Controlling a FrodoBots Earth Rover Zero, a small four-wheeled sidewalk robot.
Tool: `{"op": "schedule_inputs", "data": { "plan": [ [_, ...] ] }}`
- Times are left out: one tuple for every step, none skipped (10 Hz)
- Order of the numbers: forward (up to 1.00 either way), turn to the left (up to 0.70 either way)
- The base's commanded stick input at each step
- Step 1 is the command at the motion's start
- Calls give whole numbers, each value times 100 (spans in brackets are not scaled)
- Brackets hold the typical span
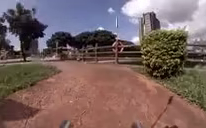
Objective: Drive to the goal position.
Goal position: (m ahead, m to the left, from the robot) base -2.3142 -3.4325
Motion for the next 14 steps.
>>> {"op": "schedule_inputs", "data": {
  "plan": [
    [50,0],
    [50,0],
    [50,0],
    [50,0],
    [50,0],
    [50,11],
    [50,0],
    [50,0],
    [50,0],
    [50,0],
    [50,31],
    [50,50],
    [50,50],
    [50,50]
  ]
}}
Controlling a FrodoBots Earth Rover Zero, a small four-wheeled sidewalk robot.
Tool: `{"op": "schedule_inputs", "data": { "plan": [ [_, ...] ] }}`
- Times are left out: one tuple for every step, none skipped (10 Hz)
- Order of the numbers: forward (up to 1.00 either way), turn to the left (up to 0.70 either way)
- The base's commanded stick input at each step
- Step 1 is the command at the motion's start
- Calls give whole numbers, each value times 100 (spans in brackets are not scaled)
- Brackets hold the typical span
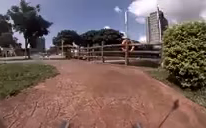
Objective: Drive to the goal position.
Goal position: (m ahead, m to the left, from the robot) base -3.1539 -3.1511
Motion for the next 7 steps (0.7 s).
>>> {"op": "schedule_inputs", "data": {
  "plan": [
    [50,50],
    [50,50],
    [50,12],
    [50,2],
    [50,0],
    [50,0],
    [50,0]
  ]
}}
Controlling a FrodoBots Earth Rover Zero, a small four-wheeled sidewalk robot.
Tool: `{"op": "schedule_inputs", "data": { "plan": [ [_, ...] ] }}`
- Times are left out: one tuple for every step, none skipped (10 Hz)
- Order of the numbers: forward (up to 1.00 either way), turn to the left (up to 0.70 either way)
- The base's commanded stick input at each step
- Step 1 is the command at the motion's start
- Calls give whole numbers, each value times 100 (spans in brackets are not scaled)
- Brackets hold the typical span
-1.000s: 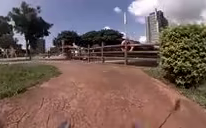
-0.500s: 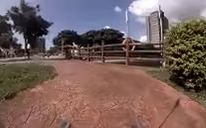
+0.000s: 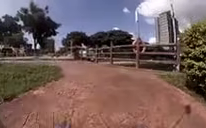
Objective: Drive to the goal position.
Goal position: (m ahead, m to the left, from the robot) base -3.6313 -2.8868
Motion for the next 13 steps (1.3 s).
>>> {"op": "schedule_inputs", "data": {
  "plan": [
    [50,0],
    [50,0],
    [50,0],
    [50,0],
    [50,0],
    [50,0],
    [50,0],
    [50,0],
    [50,0],
    [50,0],
    [50,0],
    [50,0],
    [50,0]
  ]
}}
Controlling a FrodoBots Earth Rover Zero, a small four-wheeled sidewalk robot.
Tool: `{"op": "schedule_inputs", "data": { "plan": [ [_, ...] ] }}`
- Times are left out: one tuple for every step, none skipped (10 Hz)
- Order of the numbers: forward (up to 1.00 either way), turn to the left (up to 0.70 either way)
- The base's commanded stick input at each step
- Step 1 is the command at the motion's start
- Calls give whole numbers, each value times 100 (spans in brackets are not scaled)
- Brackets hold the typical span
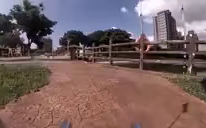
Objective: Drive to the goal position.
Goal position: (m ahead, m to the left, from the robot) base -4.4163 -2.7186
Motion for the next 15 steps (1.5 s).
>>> {"op": "schedule_inputs", "data": {
  "plan": [
    [50,0],
    [50,0],
    [50,0],
    [50,0],
    [50,0],
    [50,0],
    [50,0],
    [50,0],
    [50,0],
    [50,0],
    [50,0],
    [50,0],
    [50,0],
    [50,0],
    [50,0]
  ]
}}
